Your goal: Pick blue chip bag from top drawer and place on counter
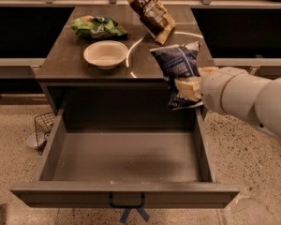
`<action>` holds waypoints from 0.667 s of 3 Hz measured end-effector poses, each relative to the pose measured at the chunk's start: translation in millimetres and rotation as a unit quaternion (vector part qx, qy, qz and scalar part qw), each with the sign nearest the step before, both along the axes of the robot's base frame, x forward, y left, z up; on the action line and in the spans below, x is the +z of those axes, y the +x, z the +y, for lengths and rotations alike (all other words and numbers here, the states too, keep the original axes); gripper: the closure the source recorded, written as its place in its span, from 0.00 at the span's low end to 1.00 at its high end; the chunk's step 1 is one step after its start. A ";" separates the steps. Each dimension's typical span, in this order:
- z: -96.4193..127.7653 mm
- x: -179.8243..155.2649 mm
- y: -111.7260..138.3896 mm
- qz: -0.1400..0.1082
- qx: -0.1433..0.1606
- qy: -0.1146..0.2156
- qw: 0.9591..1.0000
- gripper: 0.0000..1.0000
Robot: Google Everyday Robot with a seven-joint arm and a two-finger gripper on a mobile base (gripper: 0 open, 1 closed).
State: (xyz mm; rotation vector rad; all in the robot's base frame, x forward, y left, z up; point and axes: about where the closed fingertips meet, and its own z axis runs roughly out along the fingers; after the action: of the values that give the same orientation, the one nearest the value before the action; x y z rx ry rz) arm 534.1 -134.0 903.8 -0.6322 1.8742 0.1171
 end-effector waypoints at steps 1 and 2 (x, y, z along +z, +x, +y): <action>-14.3 22.3 50.4 -0.052 -0.019 -0.005 0.998 1.00; -13.2 9.0 102.5 -0.059 -0.015 -0.008 0.998 1.00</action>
Offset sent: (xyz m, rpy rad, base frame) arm 0.2060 0.0380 -0.0102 -0.0228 -0.1085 0.0287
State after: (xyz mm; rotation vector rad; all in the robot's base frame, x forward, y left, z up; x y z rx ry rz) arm 636.6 -147.1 912.8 -0.6076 1.7722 0.0446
